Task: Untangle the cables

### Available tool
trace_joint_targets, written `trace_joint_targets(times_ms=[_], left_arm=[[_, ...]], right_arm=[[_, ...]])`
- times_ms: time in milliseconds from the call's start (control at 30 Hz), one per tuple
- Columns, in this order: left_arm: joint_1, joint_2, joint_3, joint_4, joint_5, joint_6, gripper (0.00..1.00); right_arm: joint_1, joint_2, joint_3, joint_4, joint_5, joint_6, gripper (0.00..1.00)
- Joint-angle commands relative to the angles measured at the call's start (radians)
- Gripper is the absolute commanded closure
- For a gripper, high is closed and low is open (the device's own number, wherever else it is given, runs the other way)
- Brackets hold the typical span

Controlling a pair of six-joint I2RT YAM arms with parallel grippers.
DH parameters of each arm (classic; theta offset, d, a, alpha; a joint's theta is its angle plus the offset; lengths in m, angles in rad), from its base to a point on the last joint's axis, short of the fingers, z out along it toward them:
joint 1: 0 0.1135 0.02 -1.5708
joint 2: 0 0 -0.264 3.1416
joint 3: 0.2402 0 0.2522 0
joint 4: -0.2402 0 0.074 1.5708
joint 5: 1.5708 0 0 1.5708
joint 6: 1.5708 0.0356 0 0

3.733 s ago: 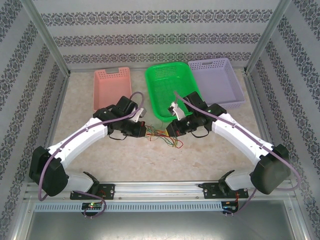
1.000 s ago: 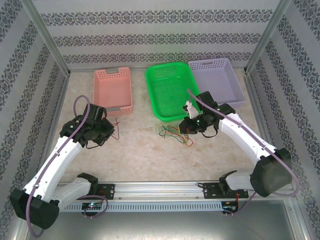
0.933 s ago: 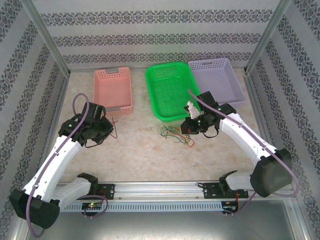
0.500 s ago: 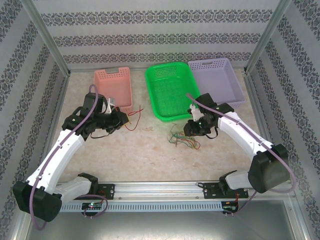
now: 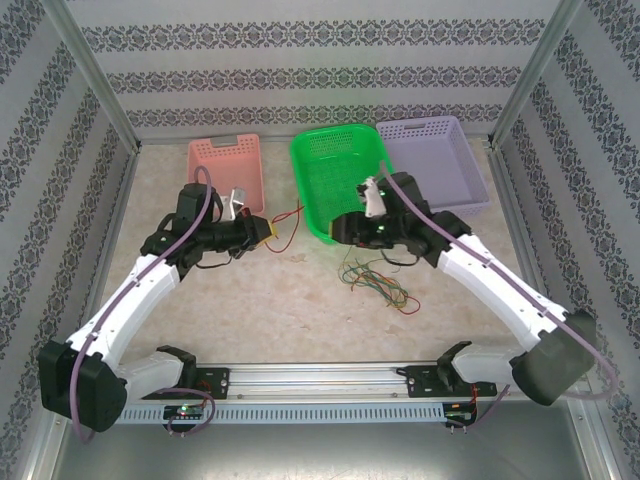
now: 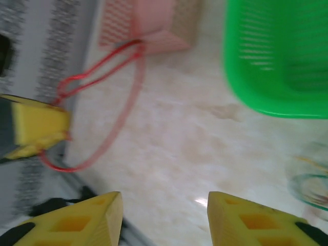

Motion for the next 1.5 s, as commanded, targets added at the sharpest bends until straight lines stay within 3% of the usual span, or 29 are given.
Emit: trace_joint_targets(times_ms=[0,233,333,433,533,567,600,633,667,733,833,1033,1233,1467], left_arm=[[-0.026,0.010,-0.003,0.141,0.003,-0.056,1.00],[-0.047,0.022,-0.006,0.153,-0.014,-0.070,1.00],[-0.054,0.017,-0.008,0.170,-0.022,-0.085,1.00],[-0.059,0.010,-0.009,0.167,-0.027,-0.090,1.00],[-0.062,0.002,-0.018,0.157,-0.031,-0.096,1.00],[-0.062,-0.003,-0.017,0.144,-0.041,-0.094,1.00],[-0.062,-0.010,-0.011,0.114,-0.060,-0.086,0.90],[-0.062,-0.018,0.006,0.073,-0.085,-0.066,0.70],[-0.062,-0.024,0.032,0.025,-0.114,-0.043,0.57],[-0.062,-0.035,0.102,-0.081,-0.168,0.020,0.44],[-0.062,-0.012,0.198,-0.183,-0.175,0.117,0.46],[-0.071,0.114,0.280,-0.310,-0.064,0.303,0.58],[-0.096,0.187,0.284,-0.408,0.021,0.472,0.49],[-0.157,0.225,0.273,-0.397,0.033,0.520,0.48]], right_arm=[[0.037,0.103,-0.028,0.297,-0.065,0.239,0.52],[0.062,0.235,0.029,0.412,-0.085,0.328,0.56],[0.060,0.281,0.052,0.390,-0.079,0.333,0.64],[0.057,0.306,0.067,0.401,-0.064,0.333,0.77],[0.057,0.308,0.089,0.378,-0.046,0.304,1.00],[0.060,0.305,0.102,0.340,-0.035,0.273,1.00],[0.062,0.300,0.124,0.274,-0.020,0.225,1.00],[0.063,0.298,0.143,0.205,-0.009,0.174,1.00],[0.062,0.294,0.154,0.157,-0.002,0.136,1.00],[0.060,0.290,0.181,0.043,0.017,0.046,1.00],[0.057,0.304,0.240,-0.108,0.031,-0.069,1.00],[0.050,0.342,0.333,-0.264,-0.030,-0.223,1.00],[0.036,0.362,0.368,-0.320,-0.113,-0.273,1.00],[0.036,0.358,0.367,-0.333,-0.138,-0.280,1.00]])
